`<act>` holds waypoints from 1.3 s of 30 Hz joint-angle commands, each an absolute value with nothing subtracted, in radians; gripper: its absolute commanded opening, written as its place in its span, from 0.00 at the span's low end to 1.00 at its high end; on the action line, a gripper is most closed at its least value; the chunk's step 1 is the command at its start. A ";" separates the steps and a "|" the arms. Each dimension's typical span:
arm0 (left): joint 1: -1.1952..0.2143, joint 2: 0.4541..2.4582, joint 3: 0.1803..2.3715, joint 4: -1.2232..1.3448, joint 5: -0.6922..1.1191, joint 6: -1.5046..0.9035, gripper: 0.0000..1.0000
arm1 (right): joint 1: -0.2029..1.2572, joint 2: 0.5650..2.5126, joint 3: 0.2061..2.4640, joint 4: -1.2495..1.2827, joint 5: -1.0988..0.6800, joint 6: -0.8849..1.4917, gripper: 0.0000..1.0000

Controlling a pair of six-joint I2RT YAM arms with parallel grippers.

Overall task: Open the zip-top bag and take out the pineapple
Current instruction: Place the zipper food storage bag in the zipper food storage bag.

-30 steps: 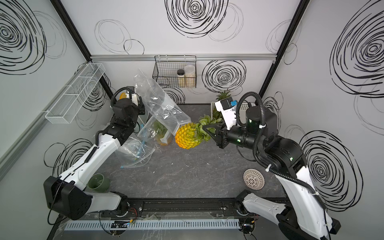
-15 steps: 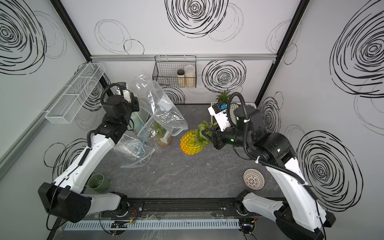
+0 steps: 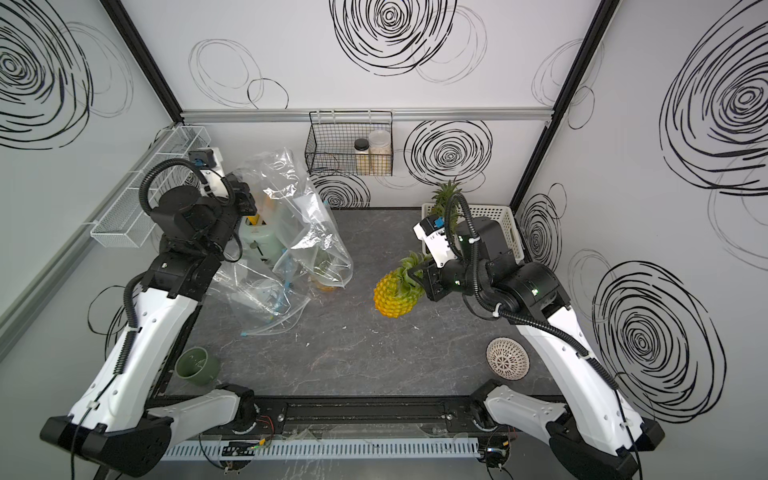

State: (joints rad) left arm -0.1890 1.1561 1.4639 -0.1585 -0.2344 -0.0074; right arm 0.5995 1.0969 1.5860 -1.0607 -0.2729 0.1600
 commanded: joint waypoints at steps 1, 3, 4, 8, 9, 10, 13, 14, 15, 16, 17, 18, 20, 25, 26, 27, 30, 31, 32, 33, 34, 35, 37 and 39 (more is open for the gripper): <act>-0.175 1.112 1.543 -0.211 -0.222 -0.017 0.00 | 0.581 1.084 1.592 -0.959 -0.302 0.132 0.00; -0.157 1.100 1.599 -0.264 -0.255 -0.011 0.00 | 0.570 1.086 1.588 -0.953 -0.314 0.127 0.00; -0.143 1.103 1.641 -0.305 -0.283 -0.006 0.00 | 0.566 1.087 1.586 -0.950 -0.318 0.125 0.00; -0.060 1.123 1.730 -0.408 -0.383 0.008 0.00 | 0.548 1.088 1.570 -0.926 -0.344 0.120 0.00; -0.026 1.124 1.727 -0.409 -0.390 0.005 0.00 | 0.545 1.088 1.567 -0.919 -0.353 0.118 0.00; 0.013 1.129 1.726 -0.409 -0.382 0.000 0.00 | 0.539 1.090 1.565 -0.915 -0.358 0.117 0.00; 0.088 1.154 1.712 -0.388 -0.377 0.002 0.00 | 0.529 1.097 1.566 -0.910 -0.373 0.111 0.00; 0.105 1.164 1.707 -0.382 -0.373 0.006 0.00 | 0.527 1.098 1.566 -0.910 -0.376 0.109 0.00; 0.120 1.177 1.706 -0.377 -0.368 0.010 0.00 | 0.523 1.098 1.568 -0.910 -0.378 0.107 0.00; 0.131 1.190 1.704 -0.377 -0.365 0.012 0.00 | 0.519 1.098 1.567 -0.908 -0.381 0.105 0.00; 0.137 1.201 1.698 -0.377 -0.360 0.012 0.00 | 0.515 1.097 1.565 -0.907 -0.386 0.102 0.00; 0.142 1.214 1.689 -0.379 -0.355 0.011 0.00 | 0.509 1.096 1.562 -0.904 -0.389 0.101 0.00; 0.145 1.228 1.655 -0.369 -0.361 0.010 0.00 | 0.501 1.096 1.554 -0.899 -0.400 0.100 0.00; 0.152 1.267 1.530 -0.329 -0.427 0.010 0.00 | 0.487 1.096 1.541 -0.886 -0.420 0.097 0.00; 0.153 1.276 1.510 -0.323 -0.434 0.006 0.00 | 0.485 1.097 1.538 -0.884 -0.422 0.097 0.00; 0.154 1.286 1.484 -0.310 -0.444 -0.002 0.00 | 0.482 1.099 1.536 -0.881 -0.425 0.097 0.00; 0.154 1.300 1.392 -0.243 -0.461 -0.032 0.00 | 0.479 1.103 1.527 -0.870 -0.430 0.097 0.00; 0.154 1.305 1.366 -0.219 -0.474 -0.043 0.00 | 0.477 1.106 1.525 -0.866 -0.431 0.098 0.00; 0.154 1.311 1.347 -0.199 -0.487 -0.052 0.00 | 0.474 1.107 1.523 -0.863 -0.433 0.098 0.00; 0.154 1.320 1.330 -0.181 -0.500 -0.060 0.00 | 0.472 1.110 1.522 -0.861 -0.434 0.100 0.00; 0.154 1.332 1.321 -0.166 -0.513 -0.064 0.00 | 0.470 1.113 1.523 -0.859 -0.436 0.099 0.00; 0.154 1.344 1.319 -0.160 -0.524 -0.067 0.00 | 0.468 1.116 1.522 -0.858 -0.436 0.098 0.00; 0.153 1.377 1.325 -0.159 -0.536 -0.073 0.01 | 0.463 1.122 1.523 -0.853 -0.438 0.098 0.00; 0.148 1.403 1.325 -0.160 -0.551 -0.077 0.17 | 0.457 1.127 1.517 -0.845 -0.440 0.100 0.00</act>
